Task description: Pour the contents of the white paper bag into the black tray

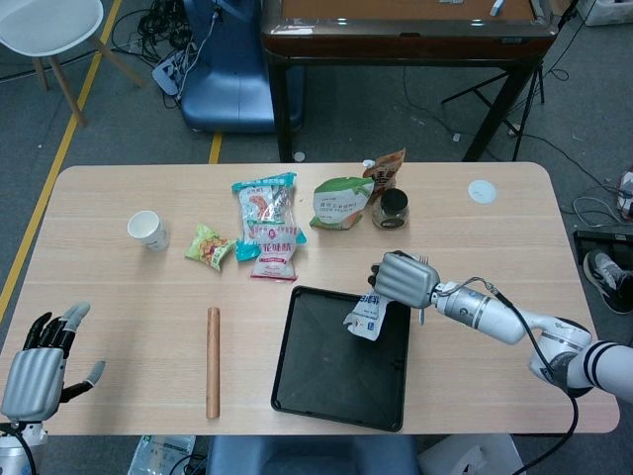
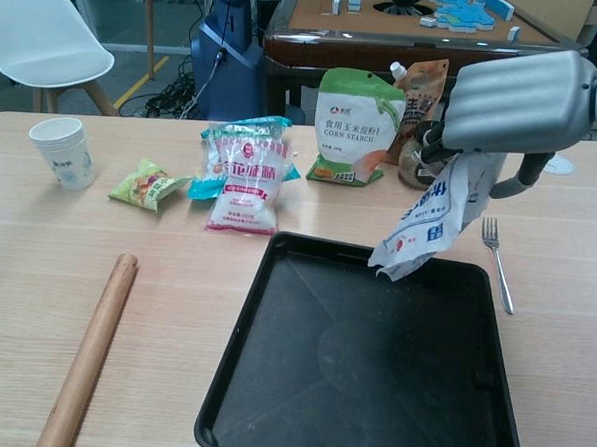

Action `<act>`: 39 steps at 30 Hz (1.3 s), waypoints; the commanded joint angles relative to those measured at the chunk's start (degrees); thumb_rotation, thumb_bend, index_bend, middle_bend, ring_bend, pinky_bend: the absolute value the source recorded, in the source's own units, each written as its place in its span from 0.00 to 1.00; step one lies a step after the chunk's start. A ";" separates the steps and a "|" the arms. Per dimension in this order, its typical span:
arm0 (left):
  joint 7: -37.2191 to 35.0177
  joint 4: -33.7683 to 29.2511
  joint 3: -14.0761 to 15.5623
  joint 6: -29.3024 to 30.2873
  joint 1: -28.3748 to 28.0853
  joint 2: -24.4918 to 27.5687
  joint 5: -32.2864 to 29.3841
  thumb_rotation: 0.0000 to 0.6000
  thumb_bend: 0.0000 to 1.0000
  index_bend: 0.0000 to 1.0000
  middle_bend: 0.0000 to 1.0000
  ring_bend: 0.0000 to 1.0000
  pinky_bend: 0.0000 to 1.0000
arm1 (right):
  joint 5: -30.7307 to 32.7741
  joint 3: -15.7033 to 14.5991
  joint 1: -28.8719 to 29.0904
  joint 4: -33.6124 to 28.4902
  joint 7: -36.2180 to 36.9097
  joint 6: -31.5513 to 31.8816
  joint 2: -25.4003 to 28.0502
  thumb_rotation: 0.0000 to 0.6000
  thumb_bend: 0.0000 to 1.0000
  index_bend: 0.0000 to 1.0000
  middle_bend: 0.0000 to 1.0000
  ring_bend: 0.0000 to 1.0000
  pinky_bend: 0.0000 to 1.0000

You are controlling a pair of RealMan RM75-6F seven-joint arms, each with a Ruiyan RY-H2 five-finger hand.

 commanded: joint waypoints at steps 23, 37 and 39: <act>-0.59 0.55 -0.25 -0.41 -0.08 -0.25 -0.46 1.00 0.26 0.10 0.13 0.16 0.06 | -0.30 1.25 2.43 4.56 -4.03 -3.57 -5.14 1.00 0.65 0.98 0.94 0.89 0.96; -0.94 1.22 -0.40 -0.95 -0.38 -0.59 -0.74 1.00 0.26 0.10 0.13 0.16 0.06 | 5.04 1.95 -5.58 13.35 9.49 7.97 -10.32 1.00 0.65 0.99 0.94 0.89 0.96; -0.86 1.22 -0.40 -1.09 -0.47 -0.67 -0.72 1.00 0.26 0.10 0.13 0.16 0.06 | 5.40 1.96 -6.92 16.27 12.87 10.39 -12.02 1.00 0.65 0.99 0.94 0.89 0.96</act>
